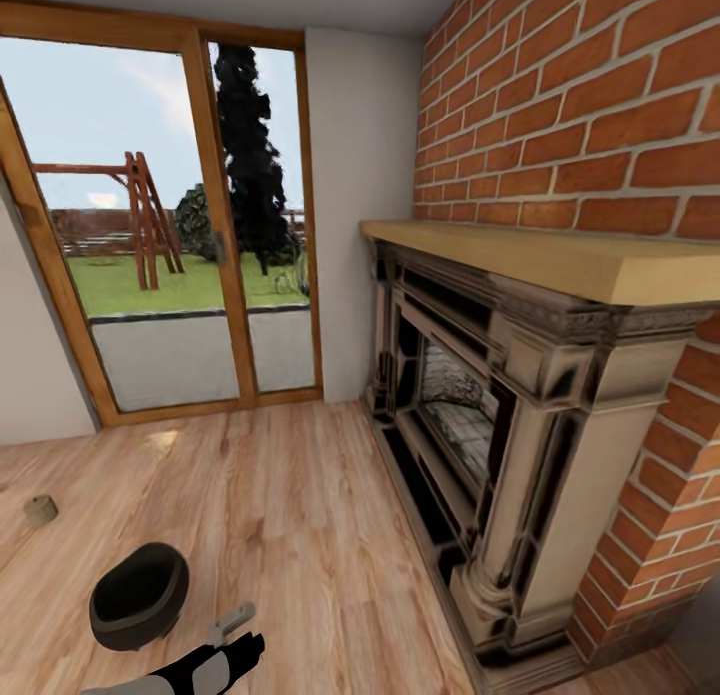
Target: Place each of the two pumpkins and all three candles from the living room inside a cabinet in the living room (use any cabinet), then make sure every cabinet is closed, and position the cauldron so it is next to a table in the living room.
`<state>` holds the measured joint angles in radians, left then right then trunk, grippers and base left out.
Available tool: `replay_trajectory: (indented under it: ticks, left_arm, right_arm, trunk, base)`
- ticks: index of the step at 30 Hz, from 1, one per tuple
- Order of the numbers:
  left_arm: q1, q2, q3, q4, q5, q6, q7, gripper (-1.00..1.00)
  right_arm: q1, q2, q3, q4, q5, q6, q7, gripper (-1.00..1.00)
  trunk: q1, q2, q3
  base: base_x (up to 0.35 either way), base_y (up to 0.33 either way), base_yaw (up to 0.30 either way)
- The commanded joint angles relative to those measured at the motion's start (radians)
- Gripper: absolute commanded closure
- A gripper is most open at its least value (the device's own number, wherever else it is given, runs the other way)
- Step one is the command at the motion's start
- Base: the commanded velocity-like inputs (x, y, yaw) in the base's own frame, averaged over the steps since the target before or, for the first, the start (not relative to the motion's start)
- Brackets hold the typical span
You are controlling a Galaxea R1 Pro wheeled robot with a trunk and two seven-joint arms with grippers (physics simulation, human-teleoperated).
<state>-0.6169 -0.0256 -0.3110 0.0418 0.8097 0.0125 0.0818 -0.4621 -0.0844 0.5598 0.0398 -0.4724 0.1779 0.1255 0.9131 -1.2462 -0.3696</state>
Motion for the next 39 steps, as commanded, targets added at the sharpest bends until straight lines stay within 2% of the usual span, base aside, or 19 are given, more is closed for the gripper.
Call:
replay_trajectory:
  ticks: [1, 25, 39]
  left_arm:
    - [-0.001, -0.001, -0.008, 0.001, 0.006, 0.001, 0.002, -1.00]
    - [-0.001, -0.001, -0.008, 0.001, 0.006, 0.002, 0.002, -1.00]
    - [-0.001, -0.001, -0.008, 0.001, 0.006, 0.002, 0.001, -1.00]
  right_arm:
    - [-0.001, 0.000, 0.008, 0.002, -0.009, 0.002, 0.005, -1.00]
    - [-0.001, 0.001, 0.009, 0.002, -0.009, 0.002, 0.005, -1.00]
    - [-0.001, 0.002, 0.009, 0.002, -0.009, 0.002, 0.005, -1.00]
  trunk:
    - [0.001, -0.001, -0.001]
    - [0.001, -0.001, 0.000]
    - [0.001, -0.001, 0.000]
  base:
    - [0.334, 0.000, 0.039]
    - [0.334, 0.000, 0.007]
    - [0.334, 0.000, 0.255]
